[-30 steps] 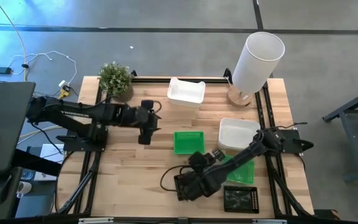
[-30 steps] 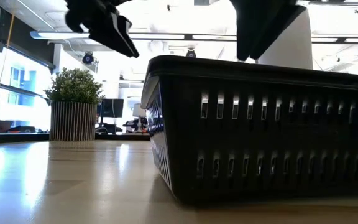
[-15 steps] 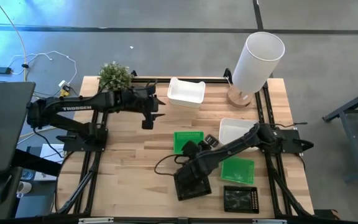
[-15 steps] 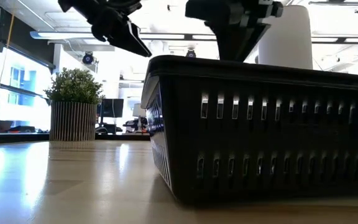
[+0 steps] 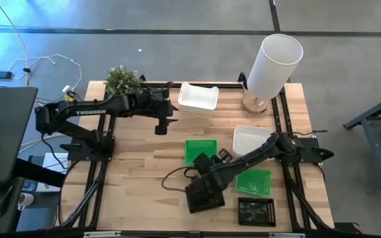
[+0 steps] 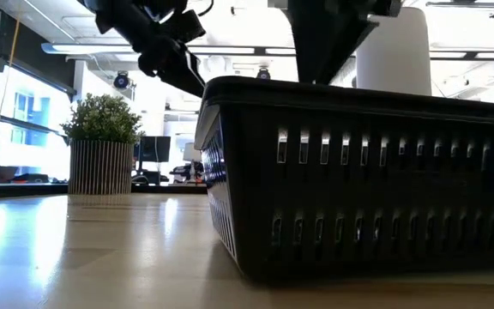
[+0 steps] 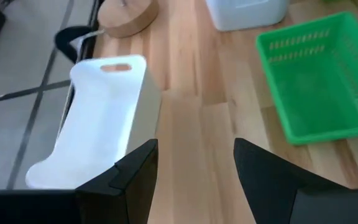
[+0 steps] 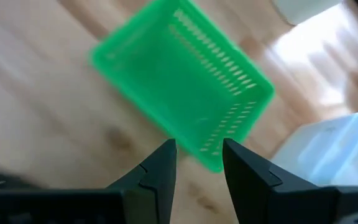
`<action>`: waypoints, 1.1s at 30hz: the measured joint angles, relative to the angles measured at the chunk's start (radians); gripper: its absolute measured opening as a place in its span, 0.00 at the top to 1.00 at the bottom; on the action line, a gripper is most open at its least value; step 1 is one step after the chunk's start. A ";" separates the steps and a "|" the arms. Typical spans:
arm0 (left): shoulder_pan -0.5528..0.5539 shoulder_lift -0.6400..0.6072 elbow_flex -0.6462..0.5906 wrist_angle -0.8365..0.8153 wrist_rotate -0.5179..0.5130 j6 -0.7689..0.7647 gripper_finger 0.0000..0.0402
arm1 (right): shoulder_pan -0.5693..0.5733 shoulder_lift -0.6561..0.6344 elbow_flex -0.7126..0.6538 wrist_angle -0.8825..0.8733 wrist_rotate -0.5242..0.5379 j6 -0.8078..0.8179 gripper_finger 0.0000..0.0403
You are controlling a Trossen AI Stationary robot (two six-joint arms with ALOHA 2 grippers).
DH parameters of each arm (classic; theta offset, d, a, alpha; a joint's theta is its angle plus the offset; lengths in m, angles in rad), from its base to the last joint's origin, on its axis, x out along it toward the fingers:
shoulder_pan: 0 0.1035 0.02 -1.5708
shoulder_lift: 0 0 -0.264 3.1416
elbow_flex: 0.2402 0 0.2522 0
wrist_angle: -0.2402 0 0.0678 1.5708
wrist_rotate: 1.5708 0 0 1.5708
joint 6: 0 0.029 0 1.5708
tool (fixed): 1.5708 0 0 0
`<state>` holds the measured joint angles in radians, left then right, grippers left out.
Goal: Stack baskets by color
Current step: Stack the top white bin on the white bins
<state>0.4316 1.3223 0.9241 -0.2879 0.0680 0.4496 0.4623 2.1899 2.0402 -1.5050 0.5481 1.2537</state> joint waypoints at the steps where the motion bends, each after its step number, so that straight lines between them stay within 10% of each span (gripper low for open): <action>1: 0.000 0.010 0.000 0.012 0.014 0.000 0.51 | 0.013 0.000 0.006 0.016 0.001 0.007 0.71; 33: 0.126 0.332 0.034 0.260 0.060 0.255 0.51 | 0.207 0.003 0.005 0.036 0.075 0.273 0.71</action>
<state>0.5575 1.6548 0.9580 -0.0275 0.1280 0.7044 0.6693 2.1929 2.0453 -1.4689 0.6235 1.5265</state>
